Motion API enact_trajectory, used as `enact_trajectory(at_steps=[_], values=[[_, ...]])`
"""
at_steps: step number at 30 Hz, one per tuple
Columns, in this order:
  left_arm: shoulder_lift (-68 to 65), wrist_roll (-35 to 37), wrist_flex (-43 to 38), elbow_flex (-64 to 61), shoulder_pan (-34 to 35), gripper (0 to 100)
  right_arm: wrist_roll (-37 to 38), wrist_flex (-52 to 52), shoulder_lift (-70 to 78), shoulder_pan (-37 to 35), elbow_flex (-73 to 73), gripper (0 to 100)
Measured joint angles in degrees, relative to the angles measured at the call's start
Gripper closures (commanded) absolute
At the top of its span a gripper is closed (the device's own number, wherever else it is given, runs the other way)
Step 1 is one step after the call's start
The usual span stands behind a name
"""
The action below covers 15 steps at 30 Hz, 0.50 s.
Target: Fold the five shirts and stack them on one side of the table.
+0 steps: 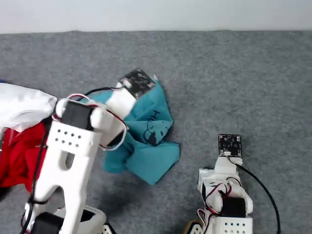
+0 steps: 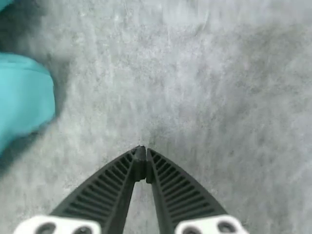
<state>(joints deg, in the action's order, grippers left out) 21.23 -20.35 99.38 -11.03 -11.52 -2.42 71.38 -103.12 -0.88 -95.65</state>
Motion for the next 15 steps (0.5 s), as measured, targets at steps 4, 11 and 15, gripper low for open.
enact_trajectory(at_steps=[4,11,15], values=[[-0.5,0.0,0.0,-0.2,3.6,97,0.0,-4.5,0.0,-0.1,1.0,99.0],[-0.5,4.4,0.0,-0.2,4.7,83,0.0,-1.4,-0.4,-9.7,9.1,99.1],[-0.5,8.1,0.0,-0.2,5.0,83,2.2,-0.2,-0.3,-12.5,11.6,99.1]])
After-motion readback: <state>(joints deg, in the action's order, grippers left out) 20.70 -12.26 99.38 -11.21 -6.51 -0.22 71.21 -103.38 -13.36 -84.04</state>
